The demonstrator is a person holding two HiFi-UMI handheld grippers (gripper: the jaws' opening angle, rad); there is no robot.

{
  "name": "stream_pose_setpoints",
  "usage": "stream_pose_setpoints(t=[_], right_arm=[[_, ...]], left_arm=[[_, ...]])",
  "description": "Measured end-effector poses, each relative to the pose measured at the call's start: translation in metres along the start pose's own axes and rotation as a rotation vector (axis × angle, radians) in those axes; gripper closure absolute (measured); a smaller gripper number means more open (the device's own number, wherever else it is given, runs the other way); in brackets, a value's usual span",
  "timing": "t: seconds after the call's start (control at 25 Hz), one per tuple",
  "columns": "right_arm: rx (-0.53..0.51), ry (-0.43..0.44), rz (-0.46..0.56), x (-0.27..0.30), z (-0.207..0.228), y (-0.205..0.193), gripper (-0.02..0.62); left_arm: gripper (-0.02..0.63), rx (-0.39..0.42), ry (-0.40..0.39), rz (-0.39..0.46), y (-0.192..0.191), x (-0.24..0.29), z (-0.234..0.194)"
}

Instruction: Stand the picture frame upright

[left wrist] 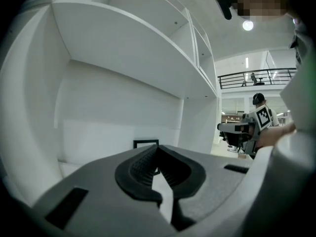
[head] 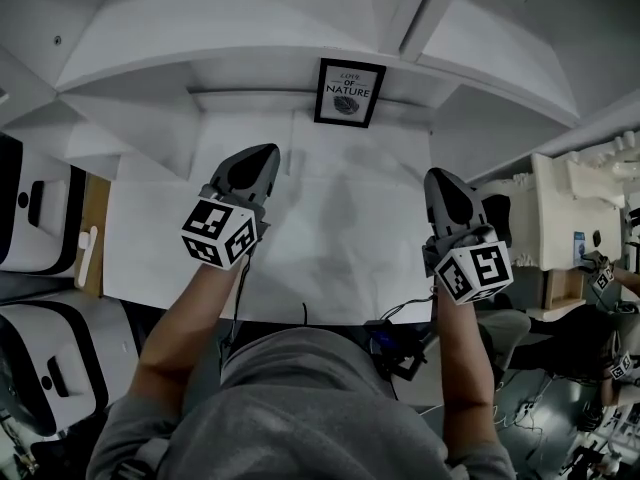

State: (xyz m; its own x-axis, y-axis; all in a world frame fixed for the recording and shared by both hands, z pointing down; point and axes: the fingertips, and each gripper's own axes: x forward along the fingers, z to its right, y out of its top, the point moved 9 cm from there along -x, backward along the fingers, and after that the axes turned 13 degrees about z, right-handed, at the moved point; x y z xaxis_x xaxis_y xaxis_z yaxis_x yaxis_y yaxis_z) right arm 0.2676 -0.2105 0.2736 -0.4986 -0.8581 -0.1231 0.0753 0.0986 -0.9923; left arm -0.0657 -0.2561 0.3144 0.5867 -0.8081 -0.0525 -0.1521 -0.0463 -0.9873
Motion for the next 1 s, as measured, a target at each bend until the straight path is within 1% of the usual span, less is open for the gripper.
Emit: stream_pose_setpoints(t=[0.12, 0.2, 0.4, 0.56, 0.76, 0.88, 1.0], right_arm=[[0.022, -0.013, 0.008, -0.015, -0.004, 0.008, 0.569], [0.019, -0.023, 0.018, -0.024, -0.008, 0.013, 0.569], [-0.013, -0.034, 0.047, -0.041, -0.017, 0.029, 0.569], [-0.001, -0.022, 0.089, -0.052, -0.024, 0.039, 0.569], [-0.005, -0.024, 0.106, -0.062, -0.034, 0.038, 0.569], [0.008, -0.035, 0.11, -0.067, -0.039, 0.035, 0.569], [0.021, -0.026, 0.133, -0.068, -0.043, 0.033, 0.568]], left_arm=[[0.6, -0.019, 0.006, 0.012, 0.001, -0.012, 0.005], [0.6, -0.027, 0.016, 0.026, 0.003, -0.019, 0.009], [0.6, -0.013, 0.075, 0.071, 0.013, -0.043, 0.015], [0.6, -0.025, 0.09, 0.069, 0.017, -0.062, 0.016], [0.6, -0.005, 0.129, 0.077, 0.024, -0.082, 0.013], [0.6, 0.005, 0.146, 0.081, 0.027, -0.092, 0.012], [0.6, 0.009, 0.155, 0.08, 0.027, -0.098, 0.013]])
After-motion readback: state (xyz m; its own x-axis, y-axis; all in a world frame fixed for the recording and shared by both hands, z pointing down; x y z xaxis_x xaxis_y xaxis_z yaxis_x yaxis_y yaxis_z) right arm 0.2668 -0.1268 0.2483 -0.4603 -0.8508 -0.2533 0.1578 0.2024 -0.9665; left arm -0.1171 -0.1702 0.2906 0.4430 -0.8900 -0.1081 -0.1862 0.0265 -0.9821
